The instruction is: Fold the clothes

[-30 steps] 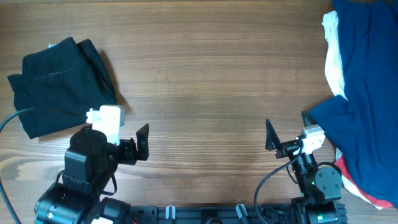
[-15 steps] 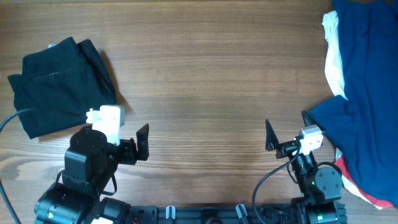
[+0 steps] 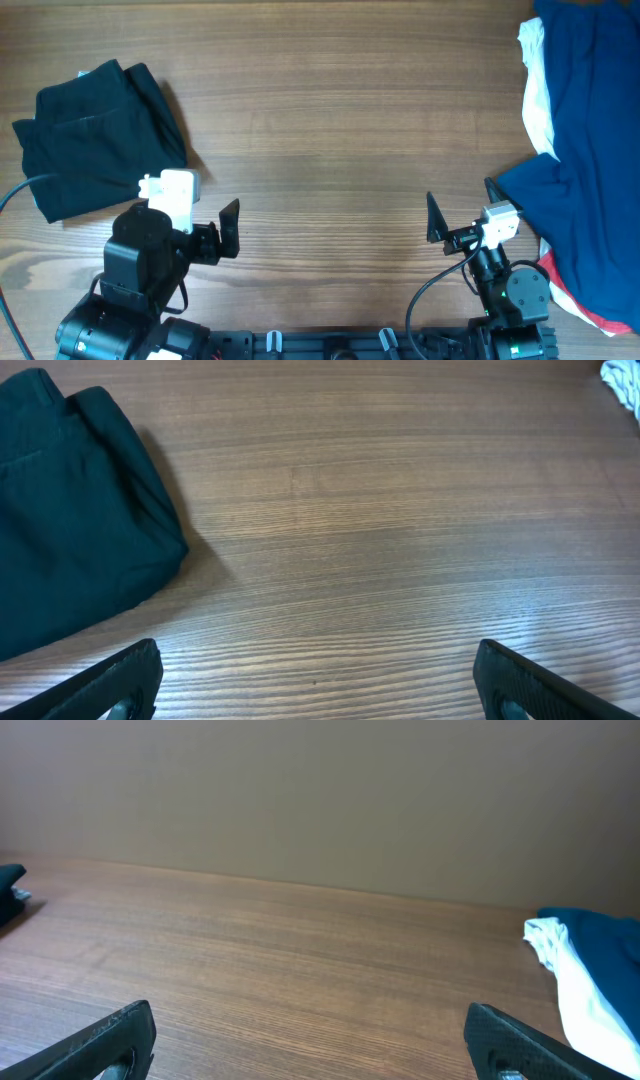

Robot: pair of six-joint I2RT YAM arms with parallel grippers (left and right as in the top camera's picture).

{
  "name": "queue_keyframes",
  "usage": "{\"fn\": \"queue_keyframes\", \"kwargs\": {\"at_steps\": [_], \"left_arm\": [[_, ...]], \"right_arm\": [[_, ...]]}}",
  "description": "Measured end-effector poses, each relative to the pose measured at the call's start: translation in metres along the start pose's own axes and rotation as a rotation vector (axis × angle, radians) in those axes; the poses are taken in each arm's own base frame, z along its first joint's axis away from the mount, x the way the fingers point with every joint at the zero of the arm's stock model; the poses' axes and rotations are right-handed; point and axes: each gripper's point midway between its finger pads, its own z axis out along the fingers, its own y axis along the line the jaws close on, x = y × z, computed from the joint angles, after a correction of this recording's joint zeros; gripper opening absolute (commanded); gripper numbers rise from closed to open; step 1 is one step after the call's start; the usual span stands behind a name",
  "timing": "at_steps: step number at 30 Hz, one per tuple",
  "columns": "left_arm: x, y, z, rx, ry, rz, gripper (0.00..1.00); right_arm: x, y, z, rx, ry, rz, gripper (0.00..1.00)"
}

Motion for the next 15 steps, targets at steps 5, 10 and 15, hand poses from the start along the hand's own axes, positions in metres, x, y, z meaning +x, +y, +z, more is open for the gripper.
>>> {"fn": "queue_keyframes", "kwargs": {"at_steps": [5,10,15], "left_arm": [[0.000,0.000,-0.001,0.000,-0.003,0.000,1.00],[0.004,0.012,-0.009,-0.039,-0.009,-0.031,1.00],[0.017,0.037,-0.016,-0.120,-0.076,-0.104,1.00]], "right_arm": [[0.000,0.000,0.000,0.000,0.000,0.000,1.00],[0.000,0.000,0.000,0.000,0.000,0.000,1.00],[0.000,0.000,0.000,0.000,-0.001,0.000,1.00]]}}
